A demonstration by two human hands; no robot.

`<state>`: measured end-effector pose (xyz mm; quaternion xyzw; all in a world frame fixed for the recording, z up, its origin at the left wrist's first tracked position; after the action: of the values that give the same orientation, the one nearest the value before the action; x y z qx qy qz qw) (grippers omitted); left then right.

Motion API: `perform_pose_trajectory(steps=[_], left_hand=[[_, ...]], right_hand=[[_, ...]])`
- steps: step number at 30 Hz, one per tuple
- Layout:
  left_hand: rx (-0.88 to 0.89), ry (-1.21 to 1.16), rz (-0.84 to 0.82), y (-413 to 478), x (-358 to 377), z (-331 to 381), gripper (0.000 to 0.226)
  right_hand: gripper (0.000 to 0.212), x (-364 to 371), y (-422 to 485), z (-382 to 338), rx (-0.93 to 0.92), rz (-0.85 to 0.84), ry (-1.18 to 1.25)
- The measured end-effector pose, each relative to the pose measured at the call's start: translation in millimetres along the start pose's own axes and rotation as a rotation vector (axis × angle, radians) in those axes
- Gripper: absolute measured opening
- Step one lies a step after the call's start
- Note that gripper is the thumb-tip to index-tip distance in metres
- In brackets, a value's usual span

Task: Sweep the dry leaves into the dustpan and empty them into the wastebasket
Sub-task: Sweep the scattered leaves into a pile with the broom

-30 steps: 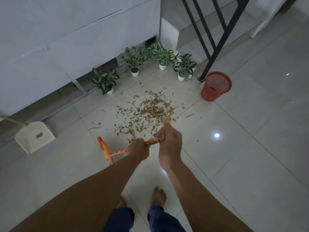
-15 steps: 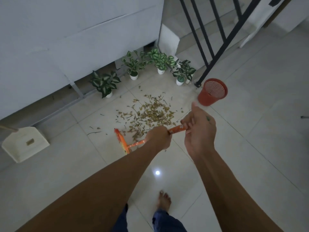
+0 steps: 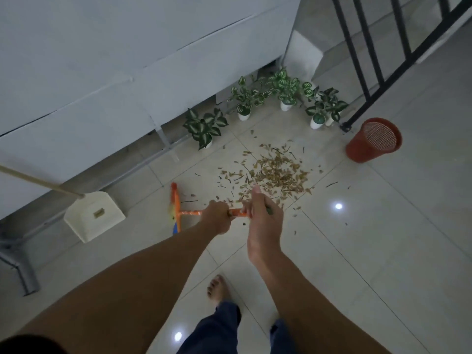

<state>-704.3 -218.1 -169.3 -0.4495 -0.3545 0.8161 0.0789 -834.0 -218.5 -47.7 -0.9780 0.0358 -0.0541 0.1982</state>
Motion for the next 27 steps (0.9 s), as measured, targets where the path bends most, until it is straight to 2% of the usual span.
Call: perform_pose_trajectory(steps=[5, 9, 14, 19, 24, 27], left_hand=[[0.153, -0.073, -0.003, -1, 10, 62, 0.020], [0.238, -0.047, 0.002, -8, -1, 95, 0.026], [0.146, 0.035, 0.053, -4, -10, 54, 0.023], [0.107, 0.039, 0.026, -3, 13, 36, 0.021], [0.280, -0.044, -0.028, -13, 40, 106, 0.020], [0.366, -0.021, -0.020, -18, 40, 146, 0.027]], right_hand=[[0.048, -36, 5, -34, -0.109, 0.072, -0.078], [0.054, -50, 10, -67, -0.114, 0.098, 0.086], [0.051, -28, 5, -46, -0.055, 0.067, 0.110], [0.052, -34, -4, -9, 0.016, 0.172, 0.082], [0.054, -77, -9, -43, -0.078, 0.219, -0.100], [0.054, -107, -3, -68, -0.091, 0.284, -0.066]])
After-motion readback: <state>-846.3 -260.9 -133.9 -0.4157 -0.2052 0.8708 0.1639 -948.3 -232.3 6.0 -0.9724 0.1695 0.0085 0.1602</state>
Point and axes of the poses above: each hand's wrist, its own y-axis towards the middle knuckle, its own x-axis out of the palm, z = x × y, the point moved 8 cm from there along y, towards the middle knuckle, and after that the axes turned 8 degrees about -y, right-handed, at the moved point
